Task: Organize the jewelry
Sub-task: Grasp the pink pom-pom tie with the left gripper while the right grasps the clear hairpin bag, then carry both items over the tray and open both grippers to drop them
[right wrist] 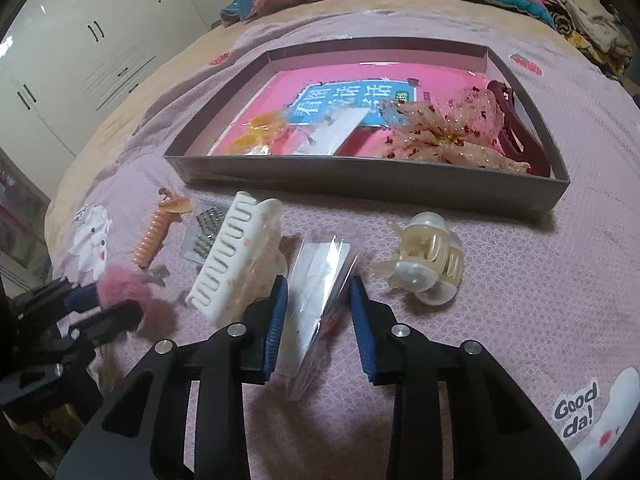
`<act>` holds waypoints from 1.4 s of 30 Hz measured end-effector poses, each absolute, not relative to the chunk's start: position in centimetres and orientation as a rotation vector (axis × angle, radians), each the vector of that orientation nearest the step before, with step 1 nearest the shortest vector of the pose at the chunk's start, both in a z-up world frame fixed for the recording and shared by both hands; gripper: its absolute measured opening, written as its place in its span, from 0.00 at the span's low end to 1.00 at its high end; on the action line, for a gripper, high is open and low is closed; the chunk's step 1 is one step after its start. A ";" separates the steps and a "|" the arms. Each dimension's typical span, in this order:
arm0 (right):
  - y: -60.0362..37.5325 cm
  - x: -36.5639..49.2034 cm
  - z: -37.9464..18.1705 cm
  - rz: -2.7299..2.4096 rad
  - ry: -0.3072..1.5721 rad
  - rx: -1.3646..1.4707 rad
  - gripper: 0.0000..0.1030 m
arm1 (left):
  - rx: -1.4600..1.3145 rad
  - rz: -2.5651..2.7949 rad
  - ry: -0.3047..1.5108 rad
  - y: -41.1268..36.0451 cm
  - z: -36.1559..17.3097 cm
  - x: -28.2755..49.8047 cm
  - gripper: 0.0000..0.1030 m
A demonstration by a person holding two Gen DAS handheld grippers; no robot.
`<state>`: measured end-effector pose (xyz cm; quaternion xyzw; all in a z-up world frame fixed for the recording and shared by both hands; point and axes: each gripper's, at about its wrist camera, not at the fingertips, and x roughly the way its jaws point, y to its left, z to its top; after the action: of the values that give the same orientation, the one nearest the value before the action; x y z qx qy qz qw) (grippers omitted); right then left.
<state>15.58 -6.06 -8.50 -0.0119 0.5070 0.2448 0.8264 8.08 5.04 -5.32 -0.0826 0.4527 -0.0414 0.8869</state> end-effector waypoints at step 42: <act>-18.4 12.2 0.4 0.321 0.805 0.124 0.28 | -0.160 -0.144 0.841 2.7 0.1 11.4 0.27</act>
<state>12.20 -18.36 0.41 0.0600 0.3897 0.1553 0.9058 11.36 2.69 0.06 -0.0773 0.4076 -0.0698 0.9072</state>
